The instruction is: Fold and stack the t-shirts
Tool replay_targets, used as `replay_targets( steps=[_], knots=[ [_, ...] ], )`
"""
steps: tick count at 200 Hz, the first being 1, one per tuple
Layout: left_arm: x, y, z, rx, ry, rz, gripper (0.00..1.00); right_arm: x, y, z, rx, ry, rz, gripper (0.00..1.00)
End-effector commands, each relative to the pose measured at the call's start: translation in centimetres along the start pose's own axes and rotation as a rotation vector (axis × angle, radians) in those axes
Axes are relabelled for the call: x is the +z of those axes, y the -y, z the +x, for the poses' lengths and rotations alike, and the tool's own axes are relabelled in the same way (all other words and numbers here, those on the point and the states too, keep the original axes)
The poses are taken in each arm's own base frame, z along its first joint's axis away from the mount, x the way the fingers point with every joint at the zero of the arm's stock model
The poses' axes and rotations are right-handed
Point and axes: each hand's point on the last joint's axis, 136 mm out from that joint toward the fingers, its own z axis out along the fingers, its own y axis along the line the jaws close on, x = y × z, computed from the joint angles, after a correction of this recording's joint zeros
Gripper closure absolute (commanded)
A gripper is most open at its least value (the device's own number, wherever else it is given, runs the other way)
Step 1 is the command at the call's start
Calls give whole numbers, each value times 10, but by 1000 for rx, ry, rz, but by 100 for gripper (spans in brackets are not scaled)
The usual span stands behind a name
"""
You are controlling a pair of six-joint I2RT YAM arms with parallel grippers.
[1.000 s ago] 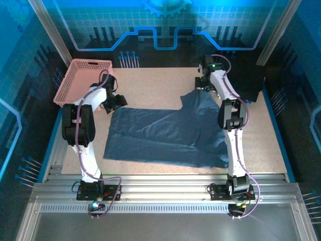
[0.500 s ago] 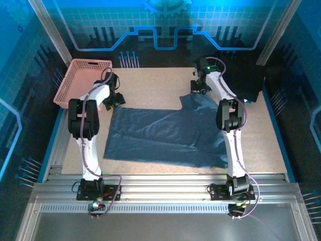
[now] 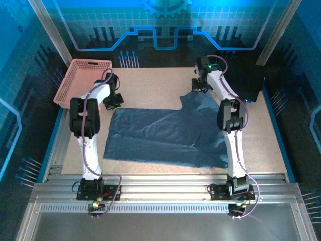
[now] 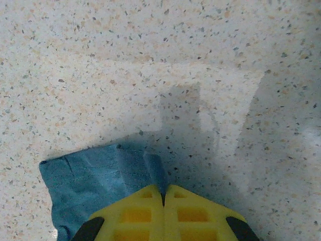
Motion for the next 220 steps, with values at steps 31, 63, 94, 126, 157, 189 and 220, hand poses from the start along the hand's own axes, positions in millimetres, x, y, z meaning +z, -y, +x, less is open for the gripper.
replay_targets(
  steps=[31,63,94,126,157,189,220],
  knots=[
    [-29,-10,-3,3,10,30,100,-51,16,-15,6,86,43,99],
    [-38,-5,-1,19,26,73,100,-67,19,-12,-1,106,47,99],
    [-42,-8,2,39,38,69,100,-79,22,0,-5,101,55,100],
    [-49,-12,3,60,64,69,100,-92,24,17,19,109,52,100],
    [-50,-19,8,57,65,60,100,-104,30,43,48,104,64,100],
    [-53,-24,11,54,77,62,100,-120,37,73,67,94,81,100],
    [-58,-25,12,72,89,68,100,-133,43,100,101,85,77,100]
  ],
)
